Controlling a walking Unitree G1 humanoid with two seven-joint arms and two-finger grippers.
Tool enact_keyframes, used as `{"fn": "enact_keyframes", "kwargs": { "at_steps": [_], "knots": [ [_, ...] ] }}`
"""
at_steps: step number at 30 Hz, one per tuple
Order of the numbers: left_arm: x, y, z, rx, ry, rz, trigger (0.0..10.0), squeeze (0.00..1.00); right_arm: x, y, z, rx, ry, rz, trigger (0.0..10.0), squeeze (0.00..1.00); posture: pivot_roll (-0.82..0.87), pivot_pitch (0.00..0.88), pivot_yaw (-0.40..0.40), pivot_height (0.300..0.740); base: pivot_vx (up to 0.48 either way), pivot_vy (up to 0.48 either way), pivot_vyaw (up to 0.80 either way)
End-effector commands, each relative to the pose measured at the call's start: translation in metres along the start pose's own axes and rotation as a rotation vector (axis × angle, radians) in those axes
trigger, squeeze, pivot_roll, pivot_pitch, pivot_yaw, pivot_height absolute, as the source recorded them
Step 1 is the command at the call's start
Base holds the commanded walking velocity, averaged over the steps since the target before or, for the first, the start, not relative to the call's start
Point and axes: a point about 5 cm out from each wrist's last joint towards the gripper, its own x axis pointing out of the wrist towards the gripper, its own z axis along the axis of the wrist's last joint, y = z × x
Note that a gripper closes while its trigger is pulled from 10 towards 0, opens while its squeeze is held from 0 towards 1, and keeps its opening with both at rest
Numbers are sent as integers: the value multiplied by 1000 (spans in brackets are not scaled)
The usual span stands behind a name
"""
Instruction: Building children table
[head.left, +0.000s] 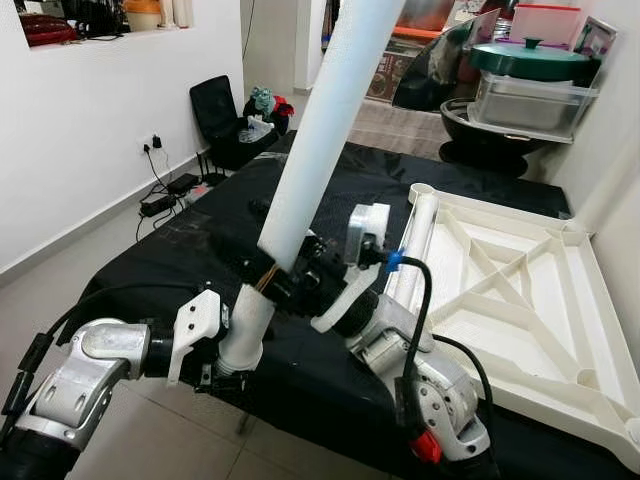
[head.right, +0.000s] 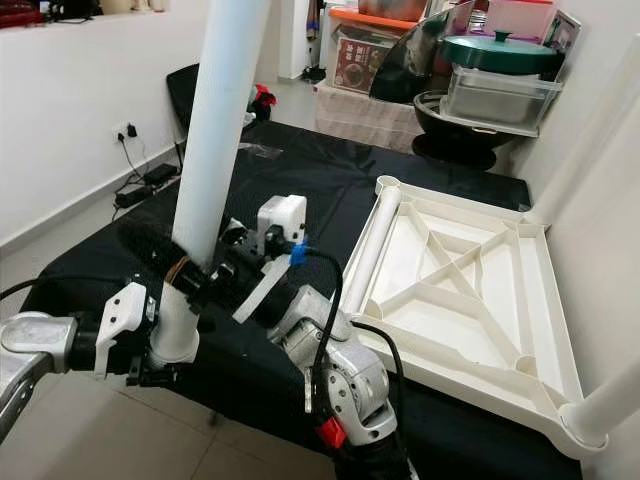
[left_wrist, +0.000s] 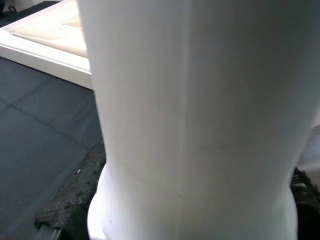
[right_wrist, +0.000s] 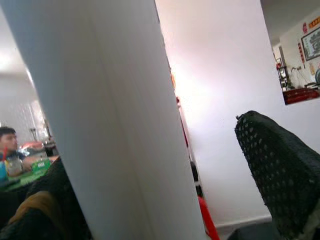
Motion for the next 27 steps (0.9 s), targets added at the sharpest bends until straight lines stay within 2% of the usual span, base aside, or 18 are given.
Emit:
{"fn": "enact_keyframes", "kwargs": {
  "at_steps": [1, 2, 5, 6, 7, 10, 11, 12, 16, 18, 19, 23, 24, 27],
  "knots": [
    [11, -5, 1, 40, 15, -71, 10000, 0, 1, 3, 2, -16, -11, -11, 0, 0, 37, 0, -38, 740, 0, 0, 0],
    [11, -4, 1, 43, 13, -70, 10000, 0, -1, 0, 0, -37, 13, -37, 10000, 0, 31, 0, -33, 740, 0, 0, 0],
    [11, -3, 1, 45, 11, -70, 10000, 0, -3, -1, -2, -51, 28, -53, 10000, 0, 31, 0, -33, 740, 0, 0, 0],
    [11, -3, 2, 48, 11, -74, 10000, 0, -6, -2, -2, -55, 20, -68, 2275, 0, 26, 0, -29, 740, 0, 0, 0],
    [12, -2, 2, 51, 12, -83, 10000, 0, -9, -4, -2, -63, 11, -92, 0, 0, 24, 0, -27, 740, 0, 0, 0],
    [12, -2, 2, 54, 13, -90, 10000, 0, -11, -7, -3, -80, 10, -129, 0, 0, 22, 0, -24, 740, 0, 0, 0],
    [12, -1, 2, 58, 14, -94, 10000, 0, -11, -12, -4, -120, 14, -175, 9725, 0, 22, 0, -24, 740, 0, 0, 0],
    [12, 1, 3, 60, 15, -94, 10000, 0, -11, -17, -2, -158, -10, -225, 0, 0, 23, 0, -22, 740, 0, 0, 0],
    [11, 5, 3, 70, 23, -95, 10000, 0, -8, -21, 1, -189, -41, -252, 0, 0, 15, 0, -14, 740, 0, 0, 0],
    [10, 6, 3, 74, 27, -99, 10000, 0, -7, -21, 1, -188, -22, -250, 392, 0, 13, 0, -13, 740, 0, 0, 0],
    [10, 7, 2, 80, 35, -105, 10000, 0, -7, -19, 0, -189, -5, -245, 10000, 0, 9, 0, -9, 740, 0, 0, 0],
    [10, 14, -1, 102, 55, -105, 10000, 0, -8, -16, -3, -200, 33, -259, 10000, 0, -1, 0, -3, 740, 0, 0, 0],
    [10, 19, -4, 124, 72, -89, 10000, 0, -9, -13, -1, -163, 7, -261, 0, 0, -5, 0, -1, 740, 0, 0, 0],
    [10, 24, -6, 150, 92, -76, 10000, 0, -10, -8, 0, -123, -12, -233, 0, 0, -9, 0, 1, 740, 0, 0, 0]
  ]
}}
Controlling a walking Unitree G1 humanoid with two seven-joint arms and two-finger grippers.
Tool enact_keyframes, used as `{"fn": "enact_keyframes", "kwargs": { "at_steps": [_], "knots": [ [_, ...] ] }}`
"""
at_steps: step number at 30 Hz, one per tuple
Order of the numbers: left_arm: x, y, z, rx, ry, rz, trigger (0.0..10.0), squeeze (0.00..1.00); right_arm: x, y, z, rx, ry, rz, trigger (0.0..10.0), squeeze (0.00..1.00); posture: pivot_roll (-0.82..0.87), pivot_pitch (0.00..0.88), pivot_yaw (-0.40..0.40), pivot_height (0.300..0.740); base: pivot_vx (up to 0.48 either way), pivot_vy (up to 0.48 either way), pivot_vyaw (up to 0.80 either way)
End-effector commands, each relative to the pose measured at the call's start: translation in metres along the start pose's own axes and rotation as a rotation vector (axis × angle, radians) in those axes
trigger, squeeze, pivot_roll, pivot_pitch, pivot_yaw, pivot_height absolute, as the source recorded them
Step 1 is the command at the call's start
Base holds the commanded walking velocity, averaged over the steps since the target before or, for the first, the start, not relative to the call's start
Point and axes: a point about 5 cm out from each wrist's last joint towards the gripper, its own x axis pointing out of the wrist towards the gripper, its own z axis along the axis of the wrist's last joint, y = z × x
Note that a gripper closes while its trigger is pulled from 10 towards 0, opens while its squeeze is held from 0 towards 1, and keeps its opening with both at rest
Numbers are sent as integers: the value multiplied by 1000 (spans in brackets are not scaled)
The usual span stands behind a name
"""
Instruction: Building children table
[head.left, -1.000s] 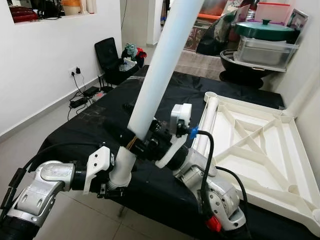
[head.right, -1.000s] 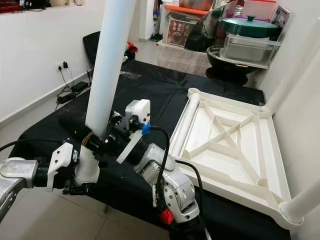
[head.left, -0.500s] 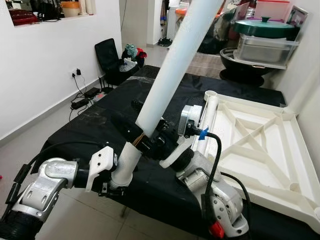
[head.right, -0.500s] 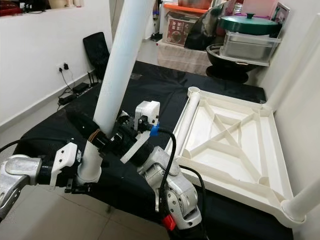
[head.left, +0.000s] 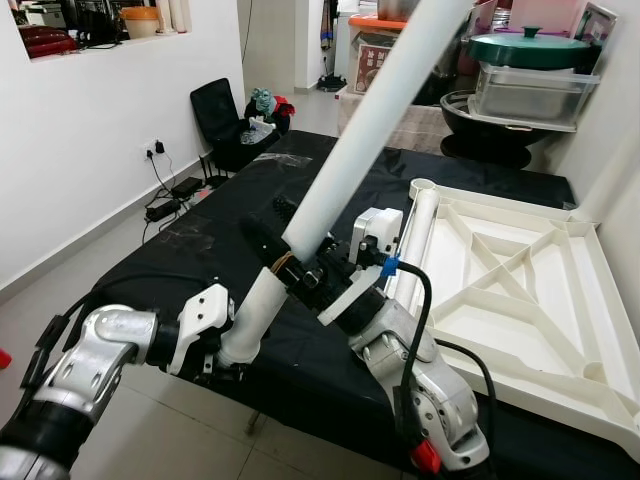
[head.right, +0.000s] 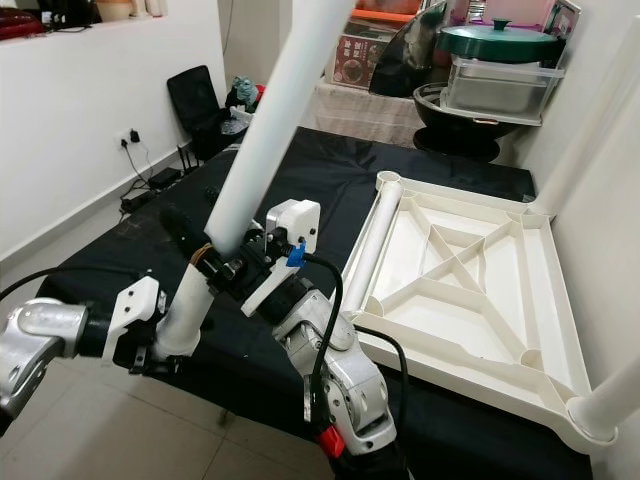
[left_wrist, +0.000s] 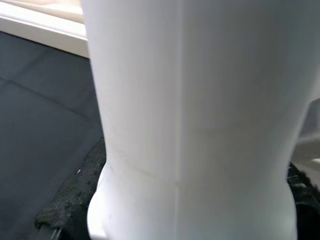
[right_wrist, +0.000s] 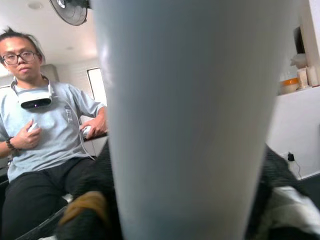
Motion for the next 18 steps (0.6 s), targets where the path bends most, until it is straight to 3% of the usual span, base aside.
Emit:
{"fn": "enact_keyframes", "kwargs": {
  "at_steps": [1, 7, 18],
  "knots": [
    [6, -4, 1, 70, 15, -56, 10000, 0, -2, 1, 3, 28, -19, -7, 0, 0, -9, 0, 1, 740, 0, 0, 0],
    [3, 5, -2, 118, 58, -44, 10000, 0, -7, 10, 2, 172, -6, 76, 0, 0, -6, 0, -1, 740, 0, 0, 0],
    [4, 9, -4, 145, 50, -43, 10000, 0, -5, 13, 3, 278, -24, 84, 0, 0, 1, 0, -7, 740, 0, 0, 0]
  ]
}}
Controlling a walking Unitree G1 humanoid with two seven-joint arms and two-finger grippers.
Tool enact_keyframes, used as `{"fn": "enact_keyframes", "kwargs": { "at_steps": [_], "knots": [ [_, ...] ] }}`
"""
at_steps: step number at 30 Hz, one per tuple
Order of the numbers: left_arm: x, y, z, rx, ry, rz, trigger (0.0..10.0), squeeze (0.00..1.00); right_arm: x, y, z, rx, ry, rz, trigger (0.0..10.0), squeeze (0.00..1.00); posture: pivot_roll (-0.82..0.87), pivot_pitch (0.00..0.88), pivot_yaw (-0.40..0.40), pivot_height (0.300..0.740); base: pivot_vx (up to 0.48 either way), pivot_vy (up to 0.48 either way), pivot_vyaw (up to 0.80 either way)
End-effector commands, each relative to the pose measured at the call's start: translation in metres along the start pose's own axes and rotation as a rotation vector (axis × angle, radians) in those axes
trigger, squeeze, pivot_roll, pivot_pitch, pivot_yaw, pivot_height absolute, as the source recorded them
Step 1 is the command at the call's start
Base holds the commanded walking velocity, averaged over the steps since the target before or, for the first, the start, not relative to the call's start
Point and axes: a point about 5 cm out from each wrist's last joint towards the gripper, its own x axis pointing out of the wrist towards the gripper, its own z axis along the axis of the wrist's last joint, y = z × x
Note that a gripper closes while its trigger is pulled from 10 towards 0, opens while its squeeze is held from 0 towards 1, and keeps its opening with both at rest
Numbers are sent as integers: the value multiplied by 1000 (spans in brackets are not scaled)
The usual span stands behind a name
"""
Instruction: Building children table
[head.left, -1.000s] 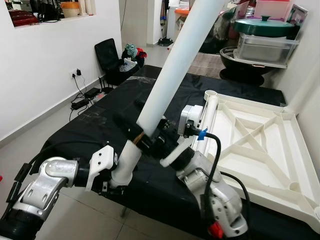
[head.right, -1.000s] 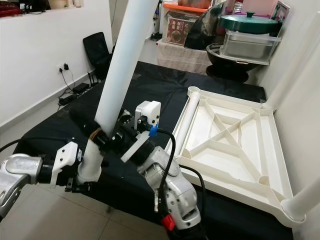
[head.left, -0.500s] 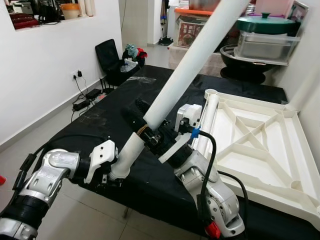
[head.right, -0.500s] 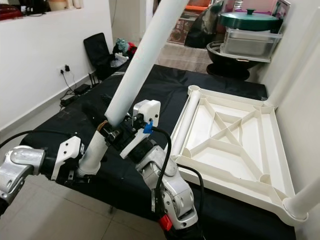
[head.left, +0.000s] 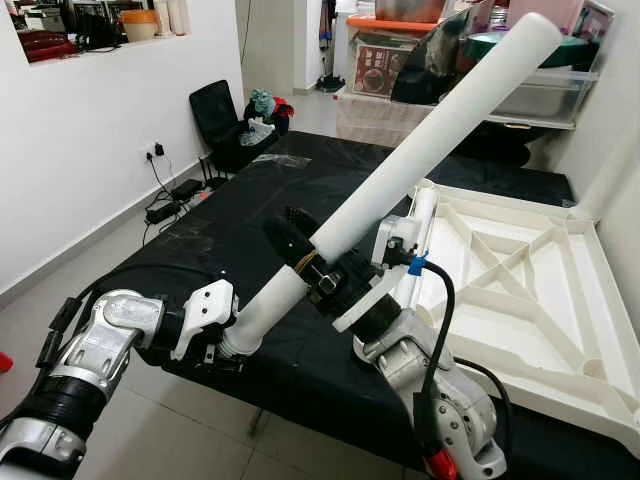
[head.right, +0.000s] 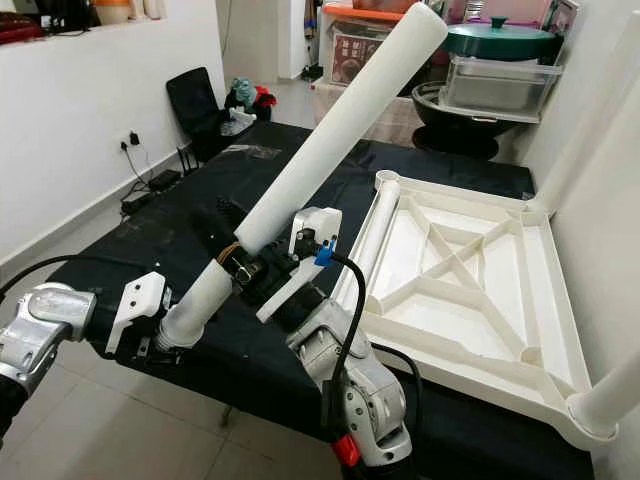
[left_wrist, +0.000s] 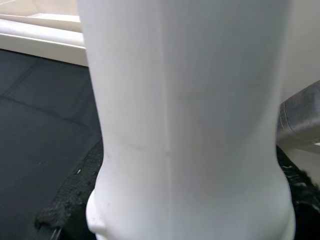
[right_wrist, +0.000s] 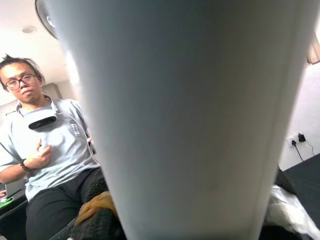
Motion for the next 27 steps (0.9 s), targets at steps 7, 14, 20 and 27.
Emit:
{"fn": "enact_keyframes", "kwargs": {
  "at_steps": [7, 14, 20, 27],
  "knots": [
    [1, 4, 4, 54, -23, -12, 10000, 1000, 6, 18, 3, 124, -29, 113, 0, 0, 5, 0, -9, 740, 0, 0, 0],
    [-4, 12, 12, 56, -67, 50, 10000, 1000, 6, 1, 6, 1, -20, 20, 0, 0, 13, 0, -13, 740, 0, 0, 0],
    [-9, 15, 19, 70, -117, 111, 10000, 1000, 3, -36, 18, -160, -41, -207, 0, 0, 21, 0, -21, 740, 0, 0, 0],
    [-3, 8, 33, 71, -198, 129, 10000, 1000, -2, -68, 28, -297, -56, -429, 0, 0, 36, 0, -36, 740, 0, 0, 0]
  ]
}}
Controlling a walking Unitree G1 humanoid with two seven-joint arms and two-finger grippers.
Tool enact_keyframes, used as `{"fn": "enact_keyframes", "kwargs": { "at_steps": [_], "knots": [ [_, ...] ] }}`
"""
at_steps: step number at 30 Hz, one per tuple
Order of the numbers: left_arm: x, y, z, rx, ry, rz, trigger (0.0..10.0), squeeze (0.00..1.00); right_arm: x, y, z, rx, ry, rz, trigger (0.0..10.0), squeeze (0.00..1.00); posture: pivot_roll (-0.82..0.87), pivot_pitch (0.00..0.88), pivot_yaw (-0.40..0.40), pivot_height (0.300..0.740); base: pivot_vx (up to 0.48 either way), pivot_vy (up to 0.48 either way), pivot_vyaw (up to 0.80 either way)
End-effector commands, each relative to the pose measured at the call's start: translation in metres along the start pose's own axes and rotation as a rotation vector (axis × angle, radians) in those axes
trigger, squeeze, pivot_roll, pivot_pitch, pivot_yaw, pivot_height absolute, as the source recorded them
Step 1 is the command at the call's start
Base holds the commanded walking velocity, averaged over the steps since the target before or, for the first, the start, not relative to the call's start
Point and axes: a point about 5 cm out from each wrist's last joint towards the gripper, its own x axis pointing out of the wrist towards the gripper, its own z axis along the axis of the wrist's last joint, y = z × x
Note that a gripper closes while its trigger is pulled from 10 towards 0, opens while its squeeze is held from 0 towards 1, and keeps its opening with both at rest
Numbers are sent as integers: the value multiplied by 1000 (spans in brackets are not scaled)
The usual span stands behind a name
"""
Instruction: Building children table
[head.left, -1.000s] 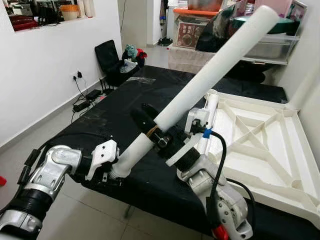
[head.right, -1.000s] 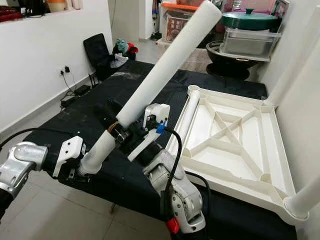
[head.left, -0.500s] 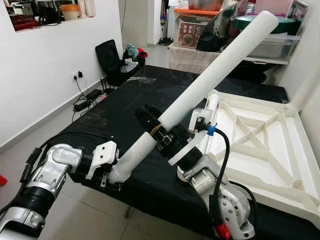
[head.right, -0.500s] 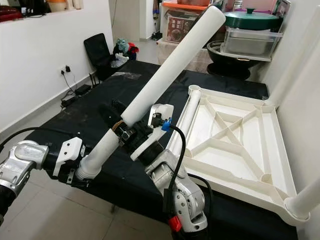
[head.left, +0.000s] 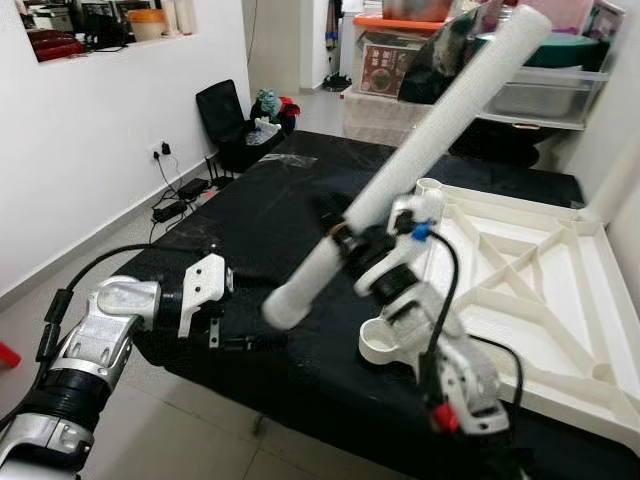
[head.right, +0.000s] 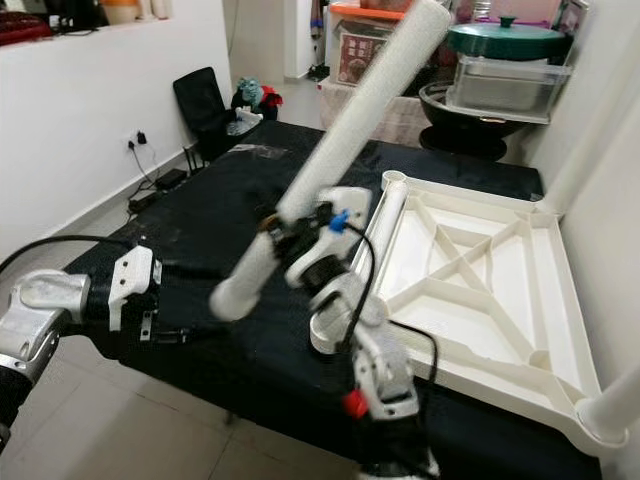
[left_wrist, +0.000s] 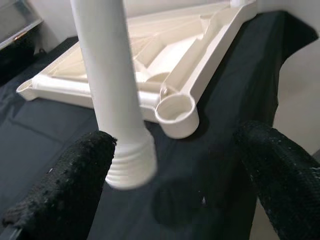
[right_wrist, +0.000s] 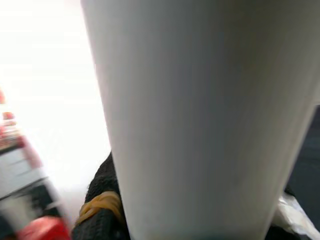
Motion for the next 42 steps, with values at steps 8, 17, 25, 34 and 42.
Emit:
{"fn": "enact_keyframes", "kwargs": {
  "at_steps": [8, 17, 25, 34, 42],
  "knots": [
    [2, -15, -4, -58, -11, 22, 10000, 1000, 11, -17, 14, -42, -60, -84, 0, 0, 40, 0, -38, 740, 0, 0, 0],
    [-1, -28, -12, -199, -46, 299, 10000, 788, 12, -41, 66, -240, -114, 103, 0, 0, 42, 0, -57, 740, 0, 0, 0],
    [-12, -43, -29, -293, 22, 471, 10000, 0, -4, -41, 68, -354, 60, 398, 0, 0, 55, 0, -76, 740, 0, 0, 0],
    [-14, -62, -52, -373, 210, 569, 10000, 0, -11, -62, 58, -352, 159, 381, 0, 0, 73, 0, -88, 740, 0, 0, 0],
    [-21, -50, -53, -374, 247, 696, 10000, 0, -25, -67, 48, -340, 256, 452, 0, 0, 69, 0, -89, 740, 0, 0, 0]
  ]
}}
